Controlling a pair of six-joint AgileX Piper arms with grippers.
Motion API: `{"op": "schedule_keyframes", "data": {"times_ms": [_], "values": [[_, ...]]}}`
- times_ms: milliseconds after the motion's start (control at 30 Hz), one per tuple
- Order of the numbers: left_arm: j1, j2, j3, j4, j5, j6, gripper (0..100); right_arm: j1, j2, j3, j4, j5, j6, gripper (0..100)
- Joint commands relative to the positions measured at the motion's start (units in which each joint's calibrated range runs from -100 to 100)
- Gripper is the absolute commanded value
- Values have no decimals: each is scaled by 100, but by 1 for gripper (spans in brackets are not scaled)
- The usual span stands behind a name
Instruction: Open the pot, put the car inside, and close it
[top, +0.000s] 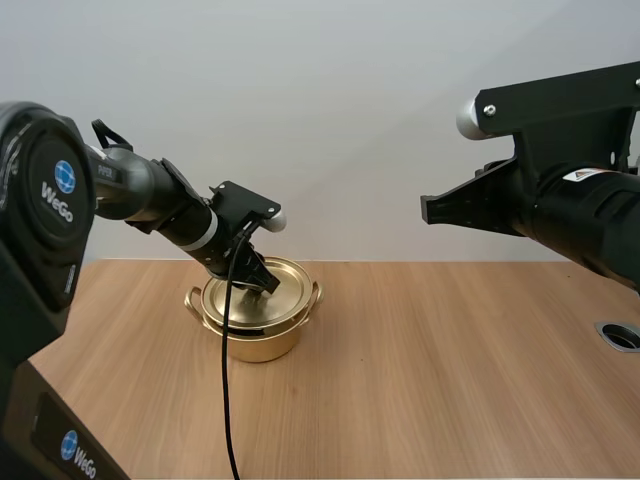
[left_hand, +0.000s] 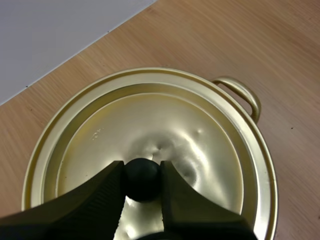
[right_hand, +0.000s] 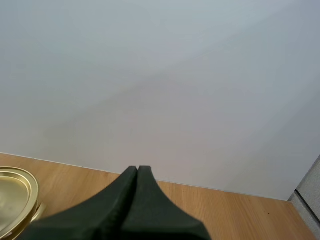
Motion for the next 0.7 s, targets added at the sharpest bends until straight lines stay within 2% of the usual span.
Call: {"op": "schedule_keyframes", "data": {"times_ms": [0, 667], "values": [[-2, 22, 3, -21, -62, -2, 0, -7, -4, 3, -2, 3, 4, 0], [-2, 209, 3, 40, -209, 83, 0, -7, -4, 3, -2, 3, 4, 0]]}}
